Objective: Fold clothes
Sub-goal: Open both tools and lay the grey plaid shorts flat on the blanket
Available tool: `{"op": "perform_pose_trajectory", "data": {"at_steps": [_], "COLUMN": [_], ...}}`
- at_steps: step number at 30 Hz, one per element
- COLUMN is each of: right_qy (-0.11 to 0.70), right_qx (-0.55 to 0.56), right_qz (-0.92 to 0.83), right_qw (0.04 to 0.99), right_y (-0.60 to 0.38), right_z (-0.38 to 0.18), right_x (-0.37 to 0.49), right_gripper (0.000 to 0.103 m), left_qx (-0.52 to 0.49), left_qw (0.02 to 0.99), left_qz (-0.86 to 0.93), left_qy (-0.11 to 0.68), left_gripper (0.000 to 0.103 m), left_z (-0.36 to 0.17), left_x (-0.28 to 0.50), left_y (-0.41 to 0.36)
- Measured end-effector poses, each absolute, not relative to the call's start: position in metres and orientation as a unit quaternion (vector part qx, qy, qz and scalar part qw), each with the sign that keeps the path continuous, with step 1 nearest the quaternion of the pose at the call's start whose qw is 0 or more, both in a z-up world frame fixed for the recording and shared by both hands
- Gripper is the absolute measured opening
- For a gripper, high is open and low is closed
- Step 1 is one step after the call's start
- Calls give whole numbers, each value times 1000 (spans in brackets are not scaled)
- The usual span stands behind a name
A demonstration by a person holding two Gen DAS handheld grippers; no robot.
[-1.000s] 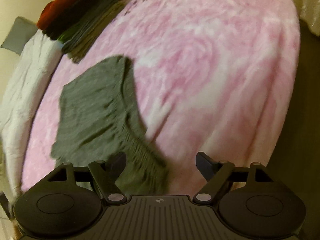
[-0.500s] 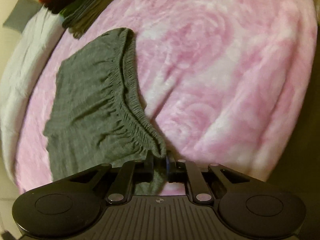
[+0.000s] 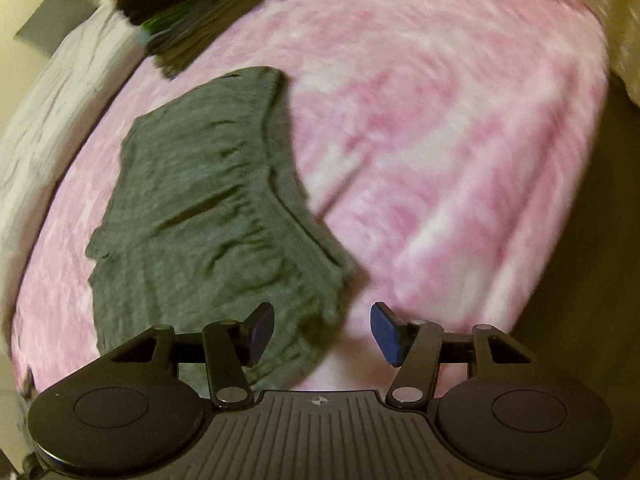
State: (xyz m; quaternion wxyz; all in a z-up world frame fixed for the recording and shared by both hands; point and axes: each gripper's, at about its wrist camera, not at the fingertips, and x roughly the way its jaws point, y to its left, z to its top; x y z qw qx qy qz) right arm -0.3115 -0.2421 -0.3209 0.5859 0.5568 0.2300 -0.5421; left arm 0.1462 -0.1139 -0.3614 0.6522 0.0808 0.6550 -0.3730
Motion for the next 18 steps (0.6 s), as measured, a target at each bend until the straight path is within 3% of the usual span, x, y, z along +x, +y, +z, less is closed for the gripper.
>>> {"op": "perform_pose_trajectory", "data": {"at_steps": [4, 8, 10, 12, 17, 18], "right_qy": [212, 206, 204, 206, 213, 213], "right_qx": [564, 562, 561, 561, 563, 562], "right_qz": [-561, -564, -561, -560, -553, -552], "right_qw": [568, 569, 573, 575, 576, 577], "right_y": [-224, -215, -215, -213, -215, -216], "right_z": [-321, -315, -313, -314, -320, -321], "right_x": [-316, -314, -312, -308, -304, -305], "right_gripper": [57, 57, 57, 57, 57, 57], "left_qx": [83, 29, 0, -13, -18, -16], "left_qw": [647, 620, 609, 598, 598, 604], "left_qz": [-406, -400, -392, -392, -376, -374], "left_qy": [641, 674, 689, 699, 708, 703], "left_gripper": [0, 0, 12, 17, 16, 4], "left_z": [-354, -357, -357, -359, -368, -369], "left_x": [150, 161, 163, 160, 151, 151], "left_y": [-106, -97, -94, -95, -95, -95]}}
